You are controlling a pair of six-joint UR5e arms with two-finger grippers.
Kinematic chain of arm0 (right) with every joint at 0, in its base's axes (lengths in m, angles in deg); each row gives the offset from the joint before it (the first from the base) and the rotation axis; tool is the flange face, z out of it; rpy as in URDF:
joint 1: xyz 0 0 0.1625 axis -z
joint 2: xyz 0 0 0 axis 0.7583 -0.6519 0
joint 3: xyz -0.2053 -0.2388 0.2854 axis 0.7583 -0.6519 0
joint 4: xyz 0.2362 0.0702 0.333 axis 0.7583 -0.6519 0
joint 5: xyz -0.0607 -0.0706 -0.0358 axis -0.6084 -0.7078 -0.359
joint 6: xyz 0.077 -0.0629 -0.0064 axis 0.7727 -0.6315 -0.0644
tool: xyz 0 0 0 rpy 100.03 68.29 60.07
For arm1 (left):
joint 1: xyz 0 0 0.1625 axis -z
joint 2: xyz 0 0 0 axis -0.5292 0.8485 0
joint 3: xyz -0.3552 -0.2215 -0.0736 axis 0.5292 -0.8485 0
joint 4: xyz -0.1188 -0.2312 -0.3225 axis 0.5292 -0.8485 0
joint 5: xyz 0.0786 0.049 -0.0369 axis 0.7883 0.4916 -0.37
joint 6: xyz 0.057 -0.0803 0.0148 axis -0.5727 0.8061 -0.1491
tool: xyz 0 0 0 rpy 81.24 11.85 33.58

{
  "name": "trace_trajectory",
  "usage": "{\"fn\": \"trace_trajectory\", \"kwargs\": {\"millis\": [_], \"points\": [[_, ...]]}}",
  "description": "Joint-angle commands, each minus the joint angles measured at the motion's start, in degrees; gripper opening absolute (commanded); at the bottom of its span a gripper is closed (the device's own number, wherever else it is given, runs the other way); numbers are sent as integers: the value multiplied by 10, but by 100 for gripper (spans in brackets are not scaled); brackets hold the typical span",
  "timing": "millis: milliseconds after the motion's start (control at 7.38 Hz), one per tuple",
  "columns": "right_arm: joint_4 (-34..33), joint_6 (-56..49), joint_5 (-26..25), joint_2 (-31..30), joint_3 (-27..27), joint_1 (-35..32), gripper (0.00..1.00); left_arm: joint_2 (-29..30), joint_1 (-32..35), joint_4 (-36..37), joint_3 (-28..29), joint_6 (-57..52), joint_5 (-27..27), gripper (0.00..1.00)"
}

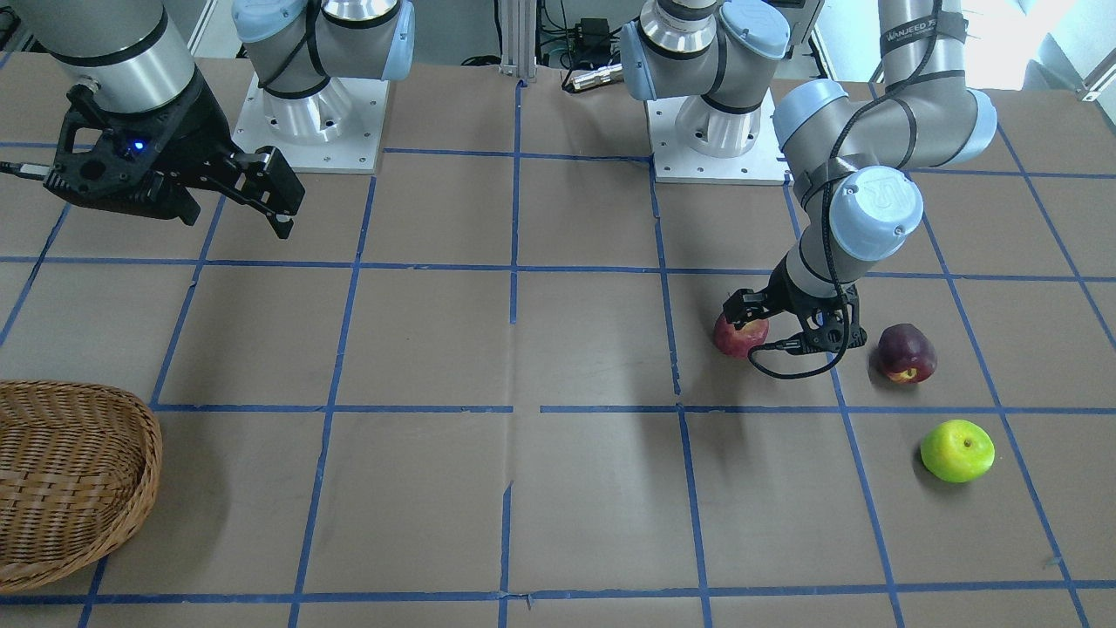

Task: Put all apples into basket
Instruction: 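Lower the left gripper over the red-yellow apple and close on it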

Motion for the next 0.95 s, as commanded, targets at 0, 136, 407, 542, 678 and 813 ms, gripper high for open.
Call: {"fn": "trace_trajectory", "kwargs": {"millis": [0,136,407,542,678,813], "points": [[-1,0,-2,0,1,0,100,6,0,1,-1,4,-6,100],[0,-2,-3,1,1,0,100,6,0,0,-2,3,-20,100],[0,-2,-5,0,3,0,100,6,0,-2,-3,9,-21,100],[0,-1,-5,0,3,0,100,9,0,-4,-3,9,-23,100],[-1,-2,-4,0,2,0,100,10,0,-7,-3,8,-22,100],[-1,-1,-1,1,2,0,100,11,0,-9,-4,9,-23,100]]}}
